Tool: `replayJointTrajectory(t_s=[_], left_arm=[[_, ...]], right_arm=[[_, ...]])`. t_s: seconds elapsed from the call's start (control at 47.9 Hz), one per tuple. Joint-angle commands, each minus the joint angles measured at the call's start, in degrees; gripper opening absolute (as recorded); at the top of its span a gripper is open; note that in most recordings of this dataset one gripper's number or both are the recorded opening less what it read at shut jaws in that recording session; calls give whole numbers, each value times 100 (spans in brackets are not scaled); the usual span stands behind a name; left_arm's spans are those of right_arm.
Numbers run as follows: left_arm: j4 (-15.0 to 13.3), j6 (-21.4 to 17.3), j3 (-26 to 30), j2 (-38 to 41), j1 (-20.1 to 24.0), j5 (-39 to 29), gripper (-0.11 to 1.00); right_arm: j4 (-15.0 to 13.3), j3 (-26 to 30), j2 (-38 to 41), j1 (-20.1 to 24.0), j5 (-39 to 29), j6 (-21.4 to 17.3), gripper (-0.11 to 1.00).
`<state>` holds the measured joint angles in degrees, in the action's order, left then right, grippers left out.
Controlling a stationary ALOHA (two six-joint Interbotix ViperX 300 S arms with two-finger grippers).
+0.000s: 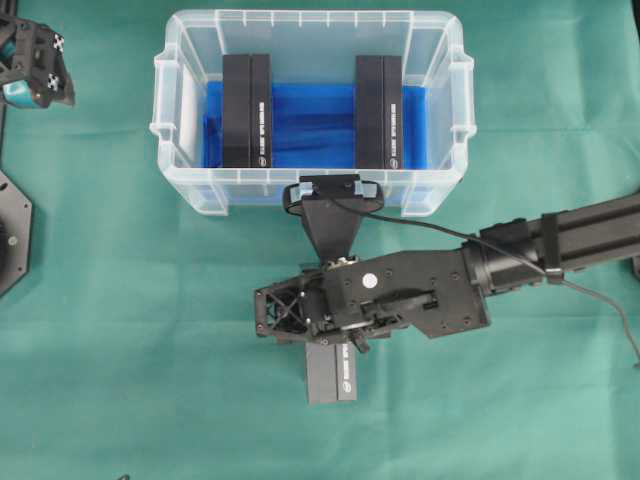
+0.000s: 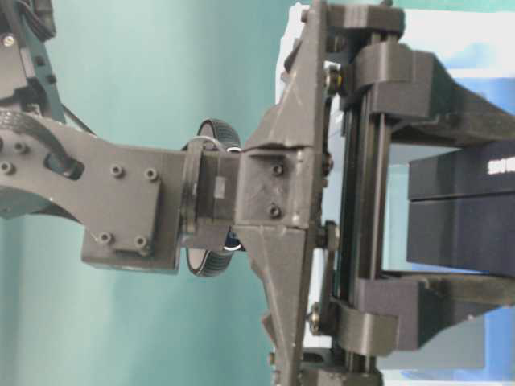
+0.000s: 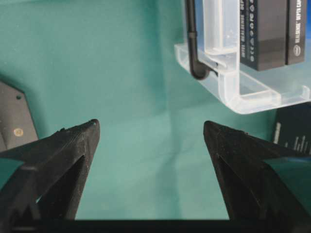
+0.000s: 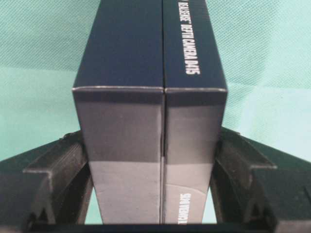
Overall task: Take out the box from the case.
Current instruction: 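Lower the boxes onto the table in front of the case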
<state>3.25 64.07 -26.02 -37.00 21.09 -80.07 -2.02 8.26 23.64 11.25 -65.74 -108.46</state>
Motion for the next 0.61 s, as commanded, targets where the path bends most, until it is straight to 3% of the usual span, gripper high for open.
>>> replayJointTrajectory(t_s=[0.0,0.355,0.48,0.585], left_arm=[[18,9,62,-35,0,9,89],[9,9,62,-44,0,18,88],[9,9,62,-44,0,9,89],[18,9,62,-44,0,18,89]], right_arm=[[-26,62,-264,9,0,9,67],[-220,62,-290,18,-9,0,67],[-316,88,-308,18,-9,-9,91],[-352,88,-316,18,-26,-44,96]])
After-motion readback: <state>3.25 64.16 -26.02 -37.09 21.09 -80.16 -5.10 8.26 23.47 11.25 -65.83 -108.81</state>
